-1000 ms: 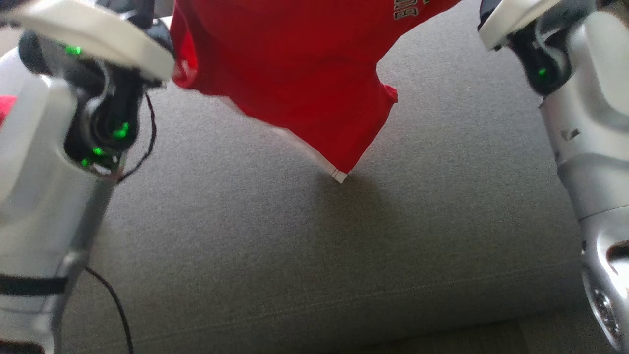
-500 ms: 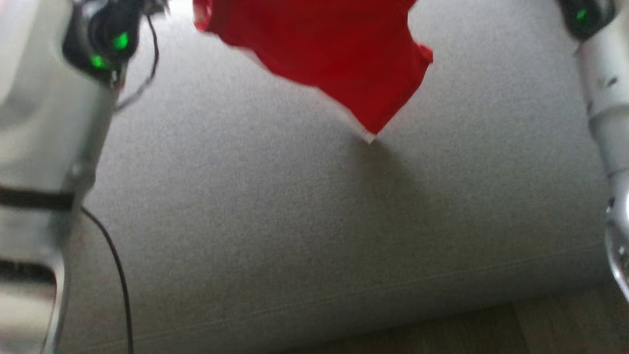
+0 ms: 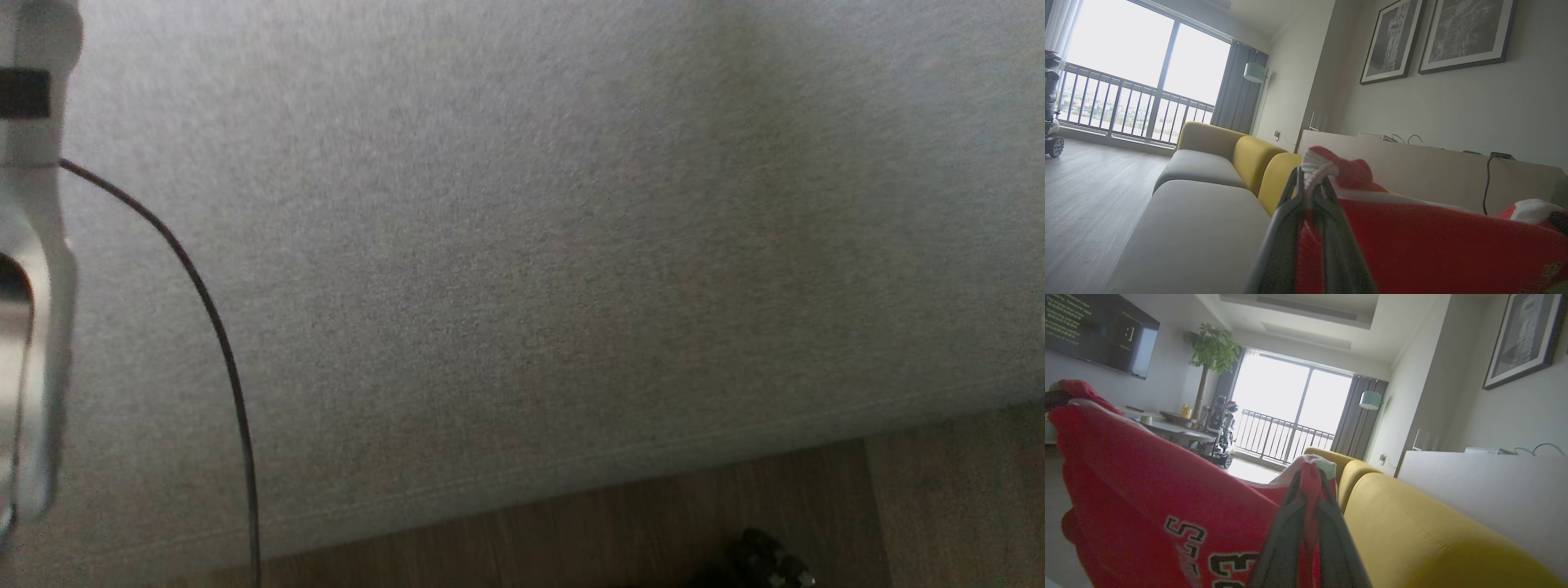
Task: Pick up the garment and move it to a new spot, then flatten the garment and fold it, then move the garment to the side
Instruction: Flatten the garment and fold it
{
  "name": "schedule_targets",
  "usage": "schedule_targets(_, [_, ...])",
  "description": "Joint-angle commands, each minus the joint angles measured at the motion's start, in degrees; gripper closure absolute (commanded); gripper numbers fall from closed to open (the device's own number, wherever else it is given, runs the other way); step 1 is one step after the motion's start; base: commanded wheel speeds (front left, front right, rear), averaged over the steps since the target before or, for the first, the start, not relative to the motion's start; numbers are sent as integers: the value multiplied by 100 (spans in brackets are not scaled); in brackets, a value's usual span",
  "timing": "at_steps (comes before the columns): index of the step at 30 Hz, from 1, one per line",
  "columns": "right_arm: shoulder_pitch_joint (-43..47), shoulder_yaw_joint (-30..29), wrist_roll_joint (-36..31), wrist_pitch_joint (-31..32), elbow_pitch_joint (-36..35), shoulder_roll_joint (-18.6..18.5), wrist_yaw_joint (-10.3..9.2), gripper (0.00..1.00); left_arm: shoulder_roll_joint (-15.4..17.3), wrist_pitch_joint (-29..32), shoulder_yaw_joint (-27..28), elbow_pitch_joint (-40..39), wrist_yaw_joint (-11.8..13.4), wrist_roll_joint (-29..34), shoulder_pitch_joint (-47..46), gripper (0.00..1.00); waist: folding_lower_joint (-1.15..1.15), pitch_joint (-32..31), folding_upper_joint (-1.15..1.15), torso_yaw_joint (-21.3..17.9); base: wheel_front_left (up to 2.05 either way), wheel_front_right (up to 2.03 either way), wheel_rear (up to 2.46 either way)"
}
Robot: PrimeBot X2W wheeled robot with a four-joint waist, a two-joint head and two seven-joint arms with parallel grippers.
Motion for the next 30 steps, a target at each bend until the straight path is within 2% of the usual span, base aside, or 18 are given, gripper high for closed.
schedule_targets(1, [258, 23, -68, 4, -178, 192, -2, 100, 181, -22, 217, -216, -26, 133, -19, 100, -1, 574, 0, 65, 0, 0, 0])
schedule_targets(2, [609, 183, -197, 3, -315, 236, -2, 100, 118, -24, 534, -431, -165, 387, 366, 100, -1, 680, 0, 78, 0, 0, 0])
schedule_targets(6, [1242, 476, -198, 3, -231, 254, -2, 100, -80, -25, 909, -505, -439, 725, 1341, 100, -1, 620, 0, 83, 0, 0, 0])
schedule_targets(12, [2139, 641, 77, 2, -102, 195, -2, 100, -196, 9, 561, 68, -631, 684, 2646, 100, -1, 178, 0, 86, 0, 0, 0])
schedule_targets(16, [2802, 596, 233, 54, 95, 133, -2, 100, -209, 279, 239, 57, -652, 418, 3495, 100, -1, -139, 0, 93, 0, 0, 0])
schedule_targets(21, [3731, 468, 241, 526, 3, 58, -2, 100, -68, 383, -217, -552, -655, 202, 4581, 100, -1, -416, 0, 93, 0, 0, 0])
schedule_targets(25, [4553, 283, 253, 877, -469, 87, -2, 100, 67, 312, -313, -1067, -619, 151, 5330, 100, -1, -623, 0, 91, 0, 0, 0])
schedule_targets(30, [5551, 143, 171, 1269, -1419, 66, -2, 100, 252, 382, -440, -1868, -352, 176, 6209, 100, -1, -883, 0, 80, 0, 0, 0])
